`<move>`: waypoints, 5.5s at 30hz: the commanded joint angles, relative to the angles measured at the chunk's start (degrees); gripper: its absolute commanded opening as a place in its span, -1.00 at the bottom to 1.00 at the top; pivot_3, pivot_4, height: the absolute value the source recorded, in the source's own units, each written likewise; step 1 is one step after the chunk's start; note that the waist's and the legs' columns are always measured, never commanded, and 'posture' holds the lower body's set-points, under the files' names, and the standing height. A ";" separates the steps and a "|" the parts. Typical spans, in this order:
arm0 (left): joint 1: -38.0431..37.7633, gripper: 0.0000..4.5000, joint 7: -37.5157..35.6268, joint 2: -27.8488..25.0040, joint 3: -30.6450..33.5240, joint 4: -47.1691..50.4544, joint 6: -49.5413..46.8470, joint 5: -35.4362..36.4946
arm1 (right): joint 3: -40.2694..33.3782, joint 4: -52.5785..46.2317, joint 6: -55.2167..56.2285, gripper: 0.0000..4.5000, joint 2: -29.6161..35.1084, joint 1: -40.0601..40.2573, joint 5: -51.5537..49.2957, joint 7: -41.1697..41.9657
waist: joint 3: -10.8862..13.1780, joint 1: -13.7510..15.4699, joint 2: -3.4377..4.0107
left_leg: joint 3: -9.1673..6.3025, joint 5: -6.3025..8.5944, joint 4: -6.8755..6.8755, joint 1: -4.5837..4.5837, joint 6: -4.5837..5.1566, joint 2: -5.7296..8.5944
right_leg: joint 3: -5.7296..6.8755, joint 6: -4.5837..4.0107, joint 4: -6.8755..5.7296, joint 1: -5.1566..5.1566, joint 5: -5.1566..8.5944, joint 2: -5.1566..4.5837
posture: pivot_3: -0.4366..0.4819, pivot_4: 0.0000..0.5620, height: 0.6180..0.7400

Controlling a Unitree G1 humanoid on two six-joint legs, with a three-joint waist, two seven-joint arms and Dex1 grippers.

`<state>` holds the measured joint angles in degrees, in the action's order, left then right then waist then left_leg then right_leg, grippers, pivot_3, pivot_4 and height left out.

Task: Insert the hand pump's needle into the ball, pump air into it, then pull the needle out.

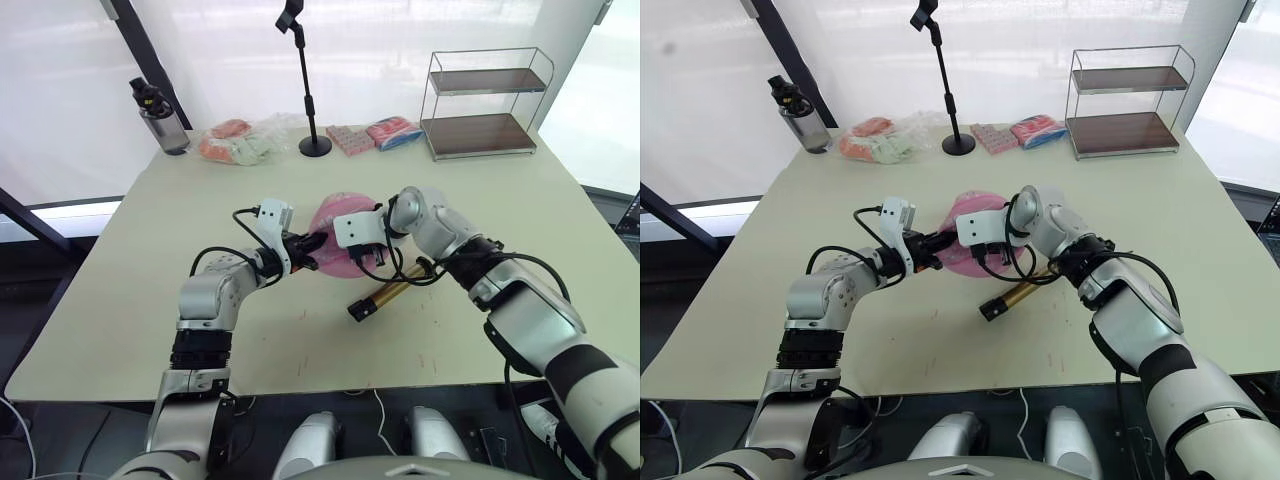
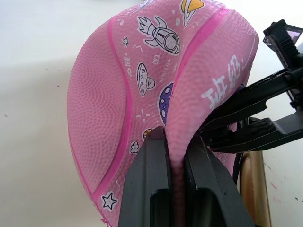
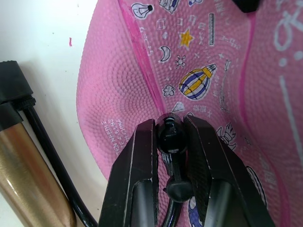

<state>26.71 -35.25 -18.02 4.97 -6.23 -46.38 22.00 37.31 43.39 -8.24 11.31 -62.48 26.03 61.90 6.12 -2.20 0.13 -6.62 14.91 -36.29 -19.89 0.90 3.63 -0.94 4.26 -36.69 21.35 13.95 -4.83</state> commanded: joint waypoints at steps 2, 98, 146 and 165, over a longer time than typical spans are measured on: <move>-3.41 -1.00 -1.07 0.75 -4.85 -4.13 -5.65 0.00 | 3.11 6.91 -0.72 -0.85 0.98 2.24 4.74 -2.87 | 0.00 0.02 0.00 | -0.03 0.00 0.00 0.00 0.00 0.03 | 0.00 0.01 0.00 -0.01 0.01 -0.01 | -0.05 -0.47 1.00; 5.23 -1.00 0.18 -0.78 -7.81 2.19 -1.60 -1.78 | -49.49 -58.64 -9.32 0.99 24.11 52.02 -48.03 -1.50 | 2.95 4.49 0.01 | -1.75 -0.46 0.00 -2.25 -0.26 0.72 | 1.17 -0.19 0.81 1.30 -0.07 -0.32 | -0.05 -0.47 1.00; 5.46 0.99 -6.15 -8.58 -6.20 14.94 2.87 1.48 | -55.03 -54.96 5.54 1.00 24.33 61.10 -61.20 3.03 | 3.22 2.92 -0.28 | -1.62 -0.47 -0.11 -2.27 -0.24 0.68 | 1.02 -0.25 0.71 1.37 -0.11 -0.25 | -0.05 -0.47 1.00; 4.38 0.99 -12.90 -14.34 -1.92 19.87 9.02 4.91 | -53.74 -50.82 7.26 1.00 24.14 59.16 -60.39 5.39 | 3.22 2.87 -0.29 | -1.49 -0.47 -0.28 -2.19 -0.24 0.67 | 0.88 -0.26 0.41 1.37 -0.11 -0.26 | -0.05 -0.47 1.00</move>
<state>31.09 -47.17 -31.62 1.33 10.79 -38.85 25.23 -16.38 -7.23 -2.53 35.26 -2.92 -35.01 67.22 9.34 0.67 -0.16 -8.09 14.44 -36.58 -22.05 0.66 4.30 -0.10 3.99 -36.31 22.72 13.84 -5.09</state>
